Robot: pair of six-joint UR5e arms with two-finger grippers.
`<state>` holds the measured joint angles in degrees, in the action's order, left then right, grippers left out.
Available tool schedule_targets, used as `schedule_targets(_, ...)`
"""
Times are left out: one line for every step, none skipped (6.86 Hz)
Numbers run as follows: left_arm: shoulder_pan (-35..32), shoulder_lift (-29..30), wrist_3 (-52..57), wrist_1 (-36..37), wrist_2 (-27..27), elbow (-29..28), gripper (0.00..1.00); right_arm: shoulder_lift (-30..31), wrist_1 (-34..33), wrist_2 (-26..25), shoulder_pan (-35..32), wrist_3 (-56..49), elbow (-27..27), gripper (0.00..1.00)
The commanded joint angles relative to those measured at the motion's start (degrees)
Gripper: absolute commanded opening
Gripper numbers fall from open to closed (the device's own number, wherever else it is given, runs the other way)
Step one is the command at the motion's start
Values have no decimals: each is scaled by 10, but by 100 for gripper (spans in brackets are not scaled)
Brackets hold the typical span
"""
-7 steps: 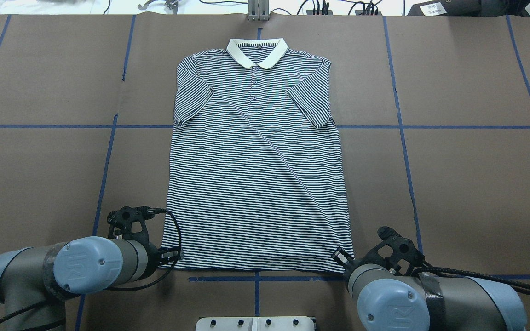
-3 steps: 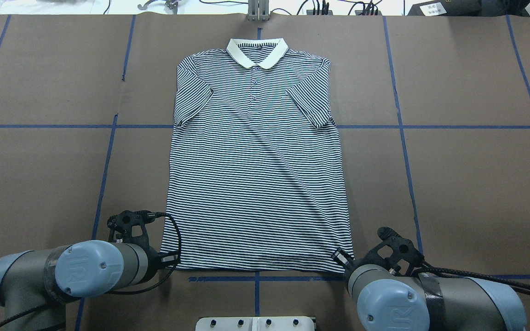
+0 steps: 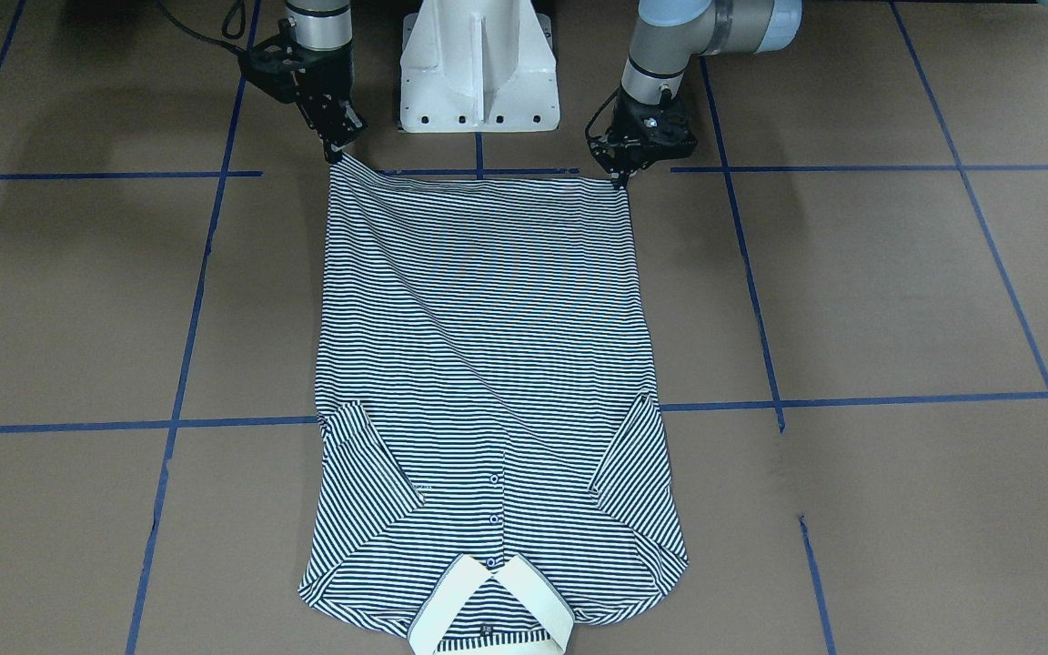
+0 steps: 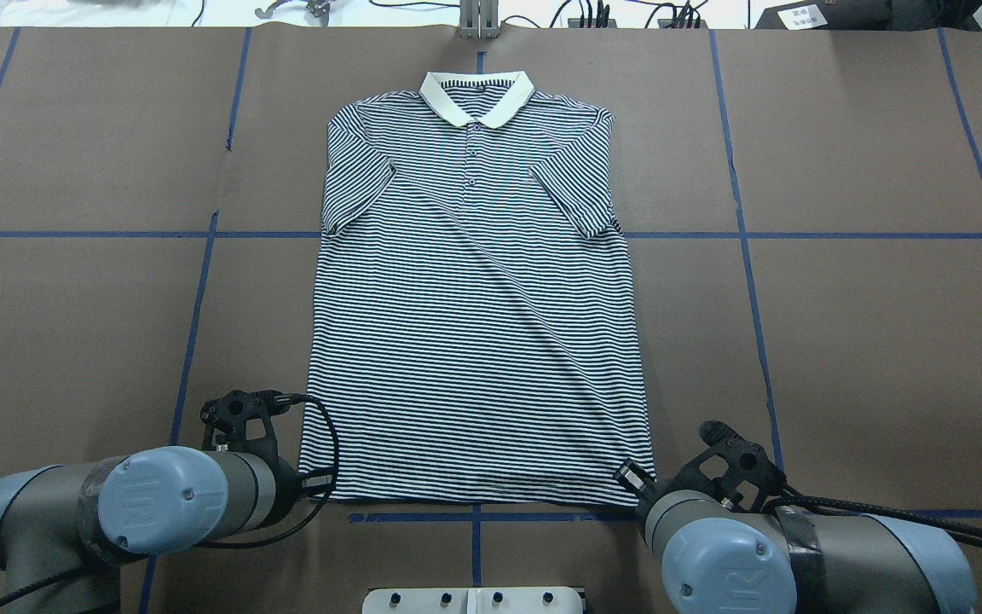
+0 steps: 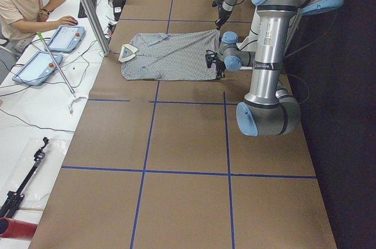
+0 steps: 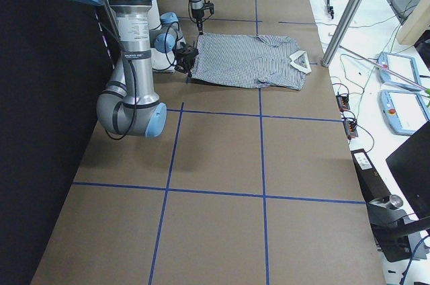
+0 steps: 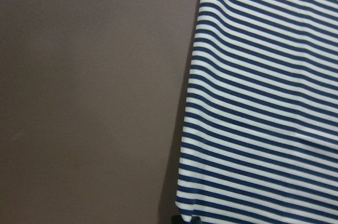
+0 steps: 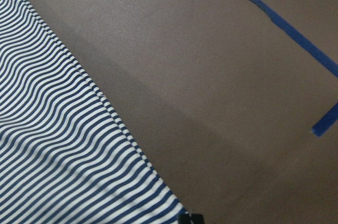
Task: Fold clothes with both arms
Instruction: 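Grasp both hem corners nearest the robot with both grippers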
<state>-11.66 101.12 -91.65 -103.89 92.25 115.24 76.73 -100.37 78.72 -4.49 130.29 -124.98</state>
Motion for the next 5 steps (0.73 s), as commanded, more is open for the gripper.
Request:
schedule_targets(14,-7,-9,1,0,53,0,3,-1,-5,11,0,-11,0)
schedule_targets(48,-17,-51,10,-3,81,0,17,-15,-8,32,0,-39,0)
schedule_targets(52,-19,-63,18,-5,103,0,23,-58,-16,71,1,-80,0)
schedule_targets(63,-35,-100,18,-6,127,0,24,-76,-45,103,1,-106,0)
schedule_targets(80,-43,-164,18,-17,133,0,23,-77,-51,105,4,-108,0)
